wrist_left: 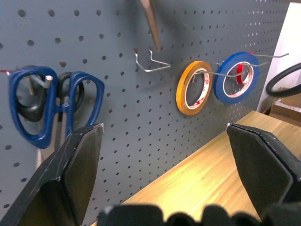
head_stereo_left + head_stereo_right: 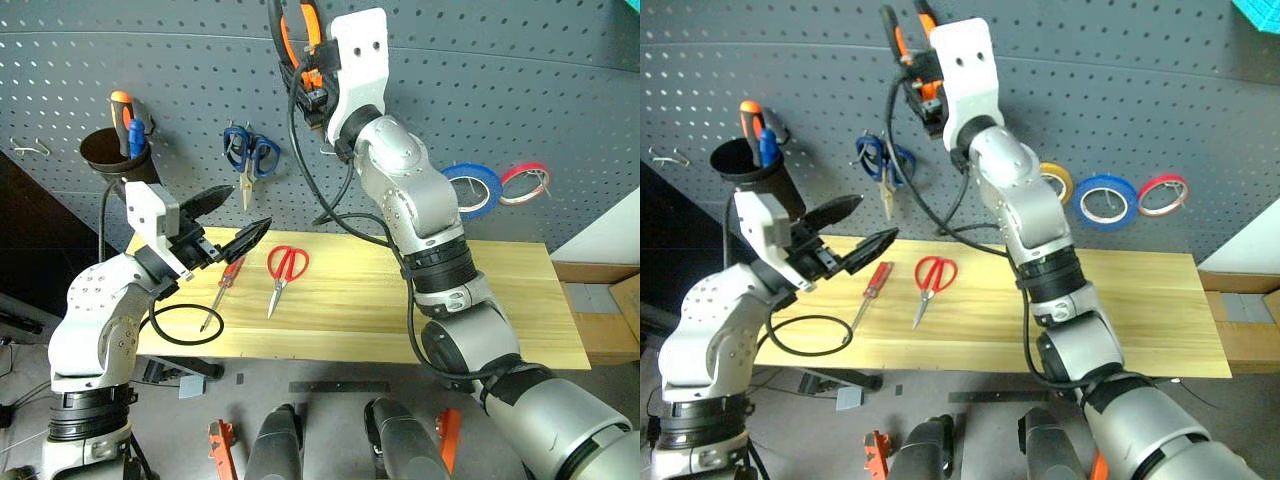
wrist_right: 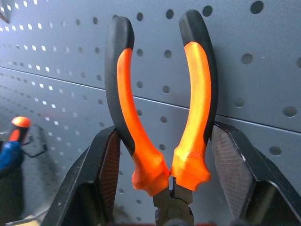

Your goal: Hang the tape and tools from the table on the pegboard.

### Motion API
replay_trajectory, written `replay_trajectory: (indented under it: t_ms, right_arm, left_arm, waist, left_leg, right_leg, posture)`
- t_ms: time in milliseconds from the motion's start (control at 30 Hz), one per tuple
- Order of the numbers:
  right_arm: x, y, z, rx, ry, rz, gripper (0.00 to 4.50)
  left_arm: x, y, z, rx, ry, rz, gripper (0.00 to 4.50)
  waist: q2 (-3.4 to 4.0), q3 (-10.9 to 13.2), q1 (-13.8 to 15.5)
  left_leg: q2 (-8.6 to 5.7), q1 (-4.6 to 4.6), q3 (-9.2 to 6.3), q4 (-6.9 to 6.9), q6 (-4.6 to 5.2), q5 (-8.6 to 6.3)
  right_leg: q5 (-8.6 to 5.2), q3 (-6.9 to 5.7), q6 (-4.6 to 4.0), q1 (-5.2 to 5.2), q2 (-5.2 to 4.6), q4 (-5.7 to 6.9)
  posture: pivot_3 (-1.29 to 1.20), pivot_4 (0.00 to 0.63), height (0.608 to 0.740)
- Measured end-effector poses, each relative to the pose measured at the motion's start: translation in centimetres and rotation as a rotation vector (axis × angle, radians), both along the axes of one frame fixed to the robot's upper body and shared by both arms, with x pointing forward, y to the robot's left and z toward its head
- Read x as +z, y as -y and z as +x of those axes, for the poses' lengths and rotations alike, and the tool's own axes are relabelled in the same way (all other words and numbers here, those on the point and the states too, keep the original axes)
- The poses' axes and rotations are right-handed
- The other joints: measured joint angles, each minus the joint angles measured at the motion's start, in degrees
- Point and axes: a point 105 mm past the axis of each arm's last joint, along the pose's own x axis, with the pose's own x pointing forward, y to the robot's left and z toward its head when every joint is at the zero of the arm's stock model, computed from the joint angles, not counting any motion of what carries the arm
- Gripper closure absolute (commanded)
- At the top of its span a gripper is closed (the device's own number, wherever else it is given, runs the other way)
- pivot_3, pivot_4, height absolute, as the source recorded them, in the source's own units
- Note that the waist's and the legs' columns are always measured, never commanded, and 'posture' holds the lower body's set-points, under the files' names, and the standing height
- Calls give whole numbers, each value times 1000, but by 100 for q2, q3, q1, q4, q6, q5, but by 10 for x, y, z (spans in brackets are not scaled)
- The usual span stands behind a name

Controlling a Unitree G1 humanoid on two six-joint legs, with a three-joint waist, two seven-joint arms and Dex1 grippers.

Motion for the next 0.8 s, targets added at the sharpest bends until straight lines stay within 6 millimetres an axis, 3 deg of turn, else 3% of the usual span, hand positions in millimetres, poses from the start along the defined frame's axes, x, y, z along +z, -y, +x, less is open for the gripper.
replay_trajectory:
  t_ms: [500, 800]
  right_arm:
    - [-22, 4, 20, -68, 64, -11, 2094]
    - [-60, 12, 34, -129, 23, -78, 2095]
  left_arm:
    - [8, 12, 4, -40, 39, 2, 0]
    - [8, 12, 5, -39, 36, 2, 0]
  waist:
    - [-1, -5, 18]
    - [0, -10, 89]
  left_leg:
    - [-1, 4, 0, 7, -7, 4]
    - [-2, 12, -7, 12, -20, 15]
  right_leg:
    - [1, 0, -1, 0, 0, 21]
    - [1, -1, -2, 0, 4, 52]
  posture:
    - [20, 154, 740]
    - [20, 158, 740]
